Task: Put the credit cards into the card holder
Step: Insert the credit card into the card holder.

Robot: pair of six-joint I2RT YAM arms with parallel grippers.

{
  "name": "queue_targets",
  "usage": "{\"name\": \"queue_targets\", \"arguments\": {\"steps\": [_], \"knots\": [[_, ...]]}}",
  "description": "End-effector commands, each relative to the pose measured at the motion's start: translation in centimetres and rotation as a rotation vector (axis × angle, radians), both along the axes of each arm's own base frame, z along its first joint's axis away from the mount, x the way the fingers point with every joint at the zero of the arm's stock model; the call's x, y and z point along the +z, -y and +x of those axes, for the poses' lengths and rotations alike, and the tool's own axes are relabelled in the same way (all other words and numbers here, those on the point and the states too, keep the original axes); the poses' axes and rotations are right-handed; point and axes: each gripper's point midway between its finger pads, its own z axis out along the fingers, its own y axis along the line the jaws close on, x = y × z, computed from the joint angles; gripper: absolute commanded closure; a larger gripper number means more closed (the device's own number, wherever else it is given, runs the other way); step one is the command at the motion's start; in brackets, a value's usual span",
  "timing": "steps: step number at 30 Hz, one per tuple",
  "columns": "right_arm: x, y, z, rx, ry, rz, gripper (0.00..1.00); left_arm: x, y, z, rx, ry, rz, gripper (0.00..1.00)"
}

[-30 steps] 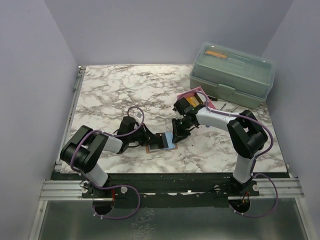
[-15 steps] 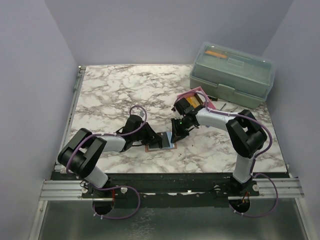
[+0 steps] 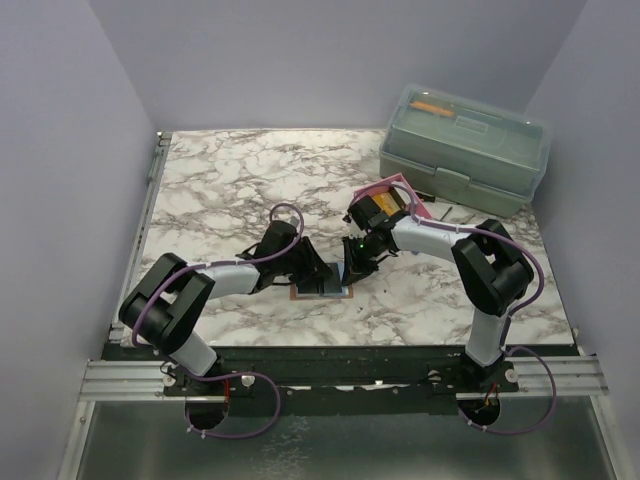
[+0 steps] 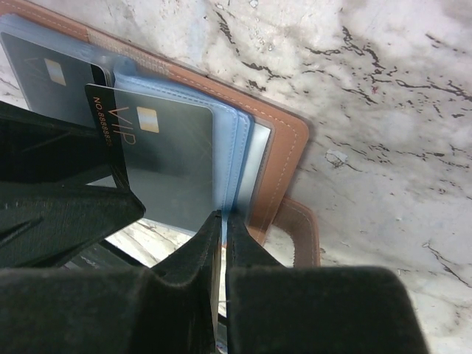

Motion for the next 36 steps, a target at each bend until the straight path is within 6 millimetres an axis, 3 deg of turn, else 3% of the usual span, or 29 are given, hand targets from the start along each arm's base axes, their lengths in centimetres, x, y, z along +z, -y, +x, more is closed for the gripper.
{"name": "queue_targets", "arguments": {"steps": [1, 4, 9, 15, 21, 28, 36], "knots": [[-0.4, -0.4, 0.5, 0.012, 0.025, 0.008, 0.94, -0.3, -0.1, -0.9, -0.047, -0.018, 0.052, 0.55], [-0.5, -0.4, 0.6, 0.022, 0.033, 0.007, 0.94, -0.9, 0.4, -0.9, -0.064, -0.039, 0.055, 0.54], [-0.3, -0.5, 1.5, 0.034, 0.063, -0.007, 0.94, -1.2, 2.8, -1.1, -0.145, -0.036, 0.120, 0.52], [-0.1, 0.0, 1.5, 0.015, 0.061, -0.013, 0.94, -0.1, 0.4, -0.4, -0.077, -0.048, 0.109, 0.39], [-0.4, 0.8, 1.7, -0.004, 0.057, -0.035, 0.92, 1.1, -1.0, 0.2, -0.051, -0.052, 0.085, 0.36], [-0.2, 0.4, 2.1, 0.007, 0.054, -0.011, 0.83, 1.5, -1.4, 1.8, -0.020, -0.046, 0.072, 0.51], [-0.1, -0.6, 3.1, 0.017, 0.057, 0.011, 0.79, 0.6, -1.7, 3.0, 0.031, -0.059, 0.101, 0.49]]}}
